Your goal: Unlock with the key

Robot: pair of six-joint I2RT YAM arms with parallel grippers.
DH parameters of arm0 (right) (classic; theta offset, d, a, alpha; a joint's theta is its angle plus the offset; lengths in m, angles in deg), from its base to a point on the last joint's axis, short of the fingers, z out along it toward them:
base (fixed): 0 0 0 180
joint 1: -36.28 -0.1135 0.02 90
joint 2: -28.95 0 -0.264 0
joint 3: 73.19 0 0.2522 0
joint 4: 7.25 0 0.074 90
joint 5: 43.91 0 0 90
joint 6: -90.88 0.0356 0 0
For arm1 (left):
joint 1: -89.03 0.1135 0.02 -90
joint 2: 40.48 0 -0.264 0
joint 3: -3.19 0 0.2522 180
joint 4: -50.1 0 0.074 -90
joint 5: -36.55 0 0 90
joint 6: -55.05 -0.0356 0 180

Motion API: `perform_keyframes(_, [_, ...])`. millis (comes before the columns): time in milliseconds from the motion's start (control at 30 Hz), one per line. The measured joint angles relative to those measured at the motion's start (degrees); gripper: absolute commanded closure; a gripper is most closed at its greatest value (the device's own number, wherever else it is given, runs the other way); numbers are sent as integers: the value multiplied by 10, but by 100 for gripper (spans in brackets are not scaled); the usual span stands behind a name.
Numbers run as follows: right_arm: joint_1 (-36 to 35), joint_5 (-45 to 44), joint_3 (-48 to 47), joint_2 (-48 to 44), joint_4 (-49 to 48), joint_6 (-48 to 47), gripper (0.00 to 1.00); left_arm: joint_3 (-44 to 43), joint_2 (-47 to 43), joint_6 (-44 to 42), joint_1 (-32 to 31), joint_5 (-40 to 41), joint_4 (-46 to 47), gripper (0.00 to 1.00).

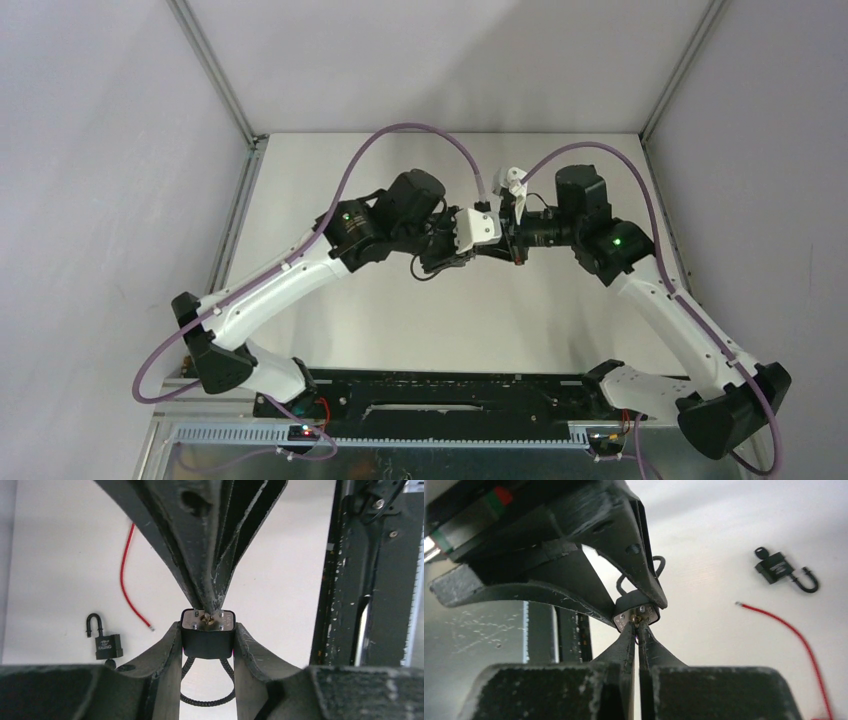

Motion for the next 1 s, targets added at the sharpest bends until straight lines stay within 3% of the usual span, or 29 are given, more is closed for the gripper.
perform_keyframes(267, [27,56,17,11,-36,62,98,5,-4,-33,-12,38,2,100])
perform_keyframes(500, [71,113,28,9,-65,131,52,14,-9,-53,-16,66,30,100])
perform_keyframes(567, [81,119,30,8,-67,150,47,14,-9,-58,-16,81,33,100])
perform_keyframes(1000, [98,116,30,43,-123,271,43,14,-9,-66,-38,135,45,100])
